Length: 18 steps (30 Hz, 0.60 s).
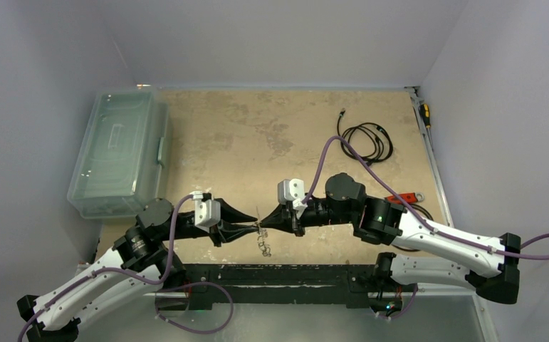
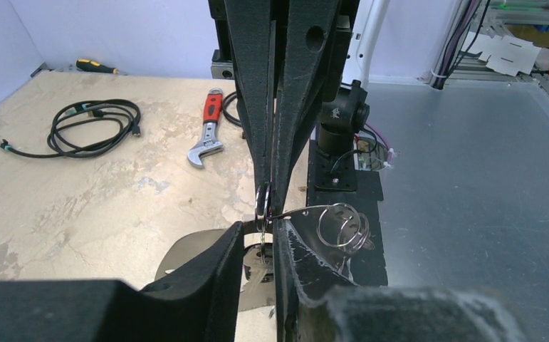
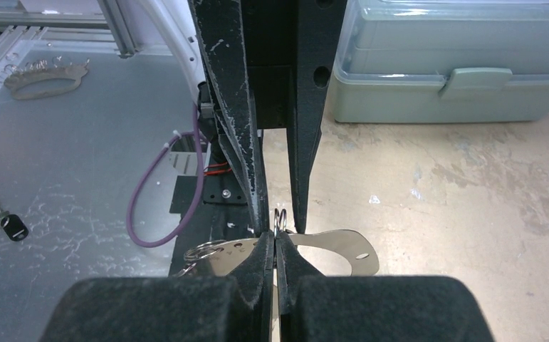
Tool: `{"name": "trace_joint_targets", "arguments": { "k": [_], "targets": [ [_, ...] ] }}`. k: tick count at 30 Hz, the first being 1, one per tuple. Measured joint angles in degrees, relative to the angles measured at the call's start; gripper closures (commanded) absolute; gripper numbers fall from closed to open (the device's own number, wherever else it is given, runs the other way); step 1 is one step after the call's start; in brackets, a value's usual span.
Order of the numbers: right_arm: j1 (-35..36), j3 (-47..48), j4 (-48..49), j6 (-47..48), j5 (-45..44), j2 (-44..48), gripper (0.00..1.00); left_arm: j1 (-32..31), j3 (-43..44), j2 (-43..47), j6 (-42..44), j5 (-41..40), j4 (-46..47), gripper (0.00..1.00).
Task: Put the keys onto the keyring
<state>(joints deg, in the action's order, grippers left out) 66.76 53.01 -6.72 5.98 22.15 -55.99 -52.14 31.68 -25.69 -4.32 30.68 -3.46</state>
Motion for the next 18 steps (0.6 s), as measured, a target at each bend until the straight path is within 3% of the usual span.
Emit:
{"name": "trace_joint_targets", "arguments": {
  "k": [5, 8, 15, 18],
  "targets": [
    [0.00, 0.00, 0.39, 0.02, 0.63, -0.04, 1.00, 0.00, 0.00, 0.00, 0.00, 0.22, 0.00, 1.00],
    [-0.09, -0.02, 0.42, 0.07, 1.60, -0.04, 0.99, -0.04, 0.00, 0.02, -0.02, 0.81, 0.00, 1.00],
    [-0.09, -0.04, 0.61, 0.57, 3.15, 0.00, 0.73, -0.04, 0.00, 0.28, 0.17, 1.53, 0.46, 1.00],
    [-0.07, -0.04, 0.04, 0.94, 3.39, 0.02, 0.69, -0.04, 0.00, 0.39, 0.52, 1.46, 0.48, 1.00]
  ]
}}
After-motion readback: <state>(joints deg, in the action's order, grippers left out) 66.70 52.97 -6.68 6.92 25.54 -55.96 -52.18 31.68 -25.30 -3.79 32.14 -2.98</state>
